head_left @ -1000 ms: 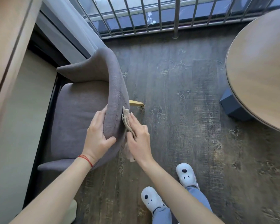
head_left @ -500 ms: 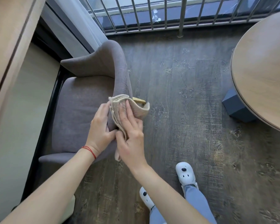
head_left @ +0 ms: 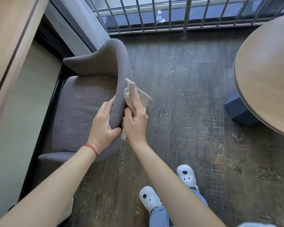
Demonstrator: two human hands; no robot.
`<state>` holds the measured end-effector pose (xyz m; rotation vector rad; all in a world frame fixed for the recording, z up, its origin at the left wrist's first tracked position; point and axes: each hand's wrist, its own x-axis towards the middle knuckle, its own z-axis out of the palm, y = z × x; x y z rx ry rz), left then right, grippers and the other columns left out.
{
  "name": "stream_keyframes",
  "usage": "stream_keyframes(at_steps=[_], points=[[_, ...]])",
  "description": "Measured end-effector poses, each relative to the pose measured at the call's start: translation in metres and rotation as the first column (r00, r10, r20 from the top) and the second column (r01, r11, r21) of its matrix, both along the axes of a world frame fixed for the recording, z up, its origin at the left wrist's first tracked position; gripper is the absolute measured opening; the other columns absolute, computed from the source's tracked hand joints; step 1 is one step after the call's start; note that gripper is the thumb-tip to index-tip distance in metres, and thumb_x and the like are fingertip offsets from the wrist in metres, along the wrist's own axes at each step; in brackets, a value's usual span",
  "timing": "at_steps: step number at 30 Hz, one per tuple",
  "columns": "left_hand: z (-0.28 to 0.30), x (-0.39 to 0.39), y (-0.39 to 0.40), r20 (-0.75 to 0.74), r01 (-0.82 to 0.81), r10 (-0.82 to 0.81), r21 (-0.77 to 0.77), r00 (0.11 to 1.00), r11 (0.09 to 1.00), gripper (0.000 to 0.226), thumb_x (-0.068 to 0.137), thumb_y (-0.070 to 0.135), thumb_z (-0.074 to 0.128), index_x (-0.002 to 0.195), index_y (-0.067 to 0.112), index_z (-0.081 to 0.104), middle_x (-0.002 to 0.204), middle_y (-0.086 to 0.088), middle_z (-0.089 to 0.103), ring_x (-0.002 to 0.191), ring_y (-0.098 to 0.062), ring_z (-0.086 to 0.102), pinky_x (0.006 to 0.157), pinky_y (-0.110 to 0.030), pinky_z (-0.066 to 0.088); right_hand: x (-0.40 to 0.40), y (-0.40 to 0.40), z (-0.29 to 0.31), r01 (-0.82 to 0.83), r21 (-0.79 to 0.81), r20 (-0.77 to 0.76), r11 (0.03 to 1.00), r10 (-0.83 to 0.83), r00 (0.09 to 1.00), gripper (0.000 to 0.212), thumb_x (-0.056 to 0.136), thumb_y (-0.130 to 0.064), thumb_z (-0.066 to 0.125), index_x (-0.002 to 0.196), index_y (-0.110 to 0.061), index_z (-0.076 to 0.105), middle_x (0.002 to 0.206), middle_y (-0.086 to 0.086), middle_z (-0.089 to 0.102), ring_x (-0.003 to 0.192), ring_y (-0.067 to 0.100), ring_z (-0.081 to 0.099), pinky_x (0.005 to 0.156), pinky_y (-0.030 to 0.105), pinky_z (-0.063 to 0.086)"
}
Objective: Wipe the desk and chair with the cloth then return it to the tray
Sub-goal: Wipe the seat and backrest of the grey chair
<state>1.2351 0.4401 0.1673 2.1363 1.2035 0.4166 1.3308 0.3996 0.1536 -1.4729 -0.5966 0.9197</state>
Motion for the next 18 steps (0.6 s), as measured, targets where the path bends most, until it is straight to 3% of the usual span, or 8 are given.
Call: stream_keyframes(at_steps=[1,3,5,7,8,12,15,18], points=[[0.000,0.000,0.000,-0.014,-0.004,0.005,0.010,1.000,1.000,0.087,0.056,0.028,0.054,0.139,0.011,0.038,0.120,-0.002,0.051,0.111,-0.015,0.051,0.090,-0.027,0.041,0.003,-0.001,-0.005,-0.022,-0.062,-0.099,0.998,0.016,0.995,0.059,0.087,0.006,0.041,0.140,-0.019,0.045,0.145,0.001,0.048,0.129,0.020,0.047,0.114,0.032,0.033],[0.000,0.000,-0.001,-0.035,-0.006,0.007,0.018,0.999,1.000,0.086,0.055,0.022,0.056,0.139,0.011,0.038,0.117,0.001,0.050,0.111,-0.016,0.050,0.092,-0.028,0.041,0.008,-0.011,-0.014,-0.066,-0.128,-0.145,0.990,0.047,0.988,0.054,0.089,0.004,0.041,0.138,-0.017,0.048,0.144,-0.001,0.050,0.134,0.014,0.043,0.115,0.029,0.032],[0.000,0.000,0.000,-0.040,-0.004,0.005,0.024,0.999,1.000,0.085,0.056,0.015,0.058,0.138,0.011,0.038,0.115,0.002,0.050,0.109,-0.016,0.051,0.092,-0.031,0.042,0.012,-0.014,-0.010,-0.020,-0.070,-0.008,0.997,0.020,1.000,0.057,0.087,0.002,0.041,0.140,-0.020,0.046,0.146,-0.004,0.047,0.126,0.013,0.045,0.107,0.007,0.026],[0.000,-0.001,0.000,-0.035,0.000,0.001,0.021,0.999,1.000,0.084,0.057,0.013,0.059,0.138,0.013,0.038,0.115,0.003,0.050,0.108,-0.015,0.051,0.089,-0.030,0.043,0.018,0.005,0.000,-0.003,0.005,0.110,1.000,0.002,0.994,0.064,0.083,-0.001,0.041,0.142,-0.024,0.040,0.149,-0.005,0.043,0.114,0.011,0.040,0.098,-0.002,0.021],[0.000,-0.001,0.001,-0.034,-0.001,0.001,0.017,0.999,1.000,0.083,0.058,0.014,0.059,0.138,0.014,0.038,0.114,0.004,0.050,0.107,-0.015,0.051,0.088,-0.030,0.043,0.019,0.016,0.003,-0.024,0.019,0.111,1.000,0.021,0.994,0.064,0.083,-0.001,0.040,0.143,-0.024,0.039,0.149,-0.003,0.044,0.114,0.012,0.038,0.101,0.000,0.022],[0.000,-0.001,0.000,-0.041,-0.009,0.010,0.023,0.999,1.000,0.084,0.057,0.014,0.058,0.139,0.017,0.038,0.109,0.007,0.048,0.102,-0.014,0.051,0.084,-0.030,0.043,0.042,0.040,-0.001,-0.124,-0.088,-0.016,0.988,0.123,0.992,0.053,0.087,0.008,0.040,0.134,-0.013,0.052,0.135,0.009,0.058,0.125,0.027,0.050,0.110,0.039,0.037],[0.000,-0.001,-0.001,-0.042,-0.010,0.011,0.022,0.999,1.000,0.084,0.057,0.015,0.057,0.139,0.018,0.037,0.110,0.007,0.048,0.103,-0.014,0.051,0.086,-0.032,0.045,0.053,0.023,-0.006,-0.108,-0.118,0.086,0.987,0.118,0.989,0.056,0.085,0.005,0.041,0.135,-0.018,0.051,0.138,0.002,0.056,0.122,0.019,0.050,0.108,0.026,0.035],[0.001,-0.001,0.001,-0.034,-0.012,0.012,0.007,0.999,1.000,0.084,0.056,0.023,0.054,0.138,0.018,0.038,0.110,0.004,0.051,0.102,-0.016,0.053,0.084,-0.035,0.047,0.028,0.000,-0.001,-0.166,0.001,0.183,0.986,0.163,0.970,0.073,0.078,-0.004,0.042,0.146,-0.028,0.032,0.152,-0.008,0.037,0.114,0.009,0.038,0.104,0.011,0.025]])
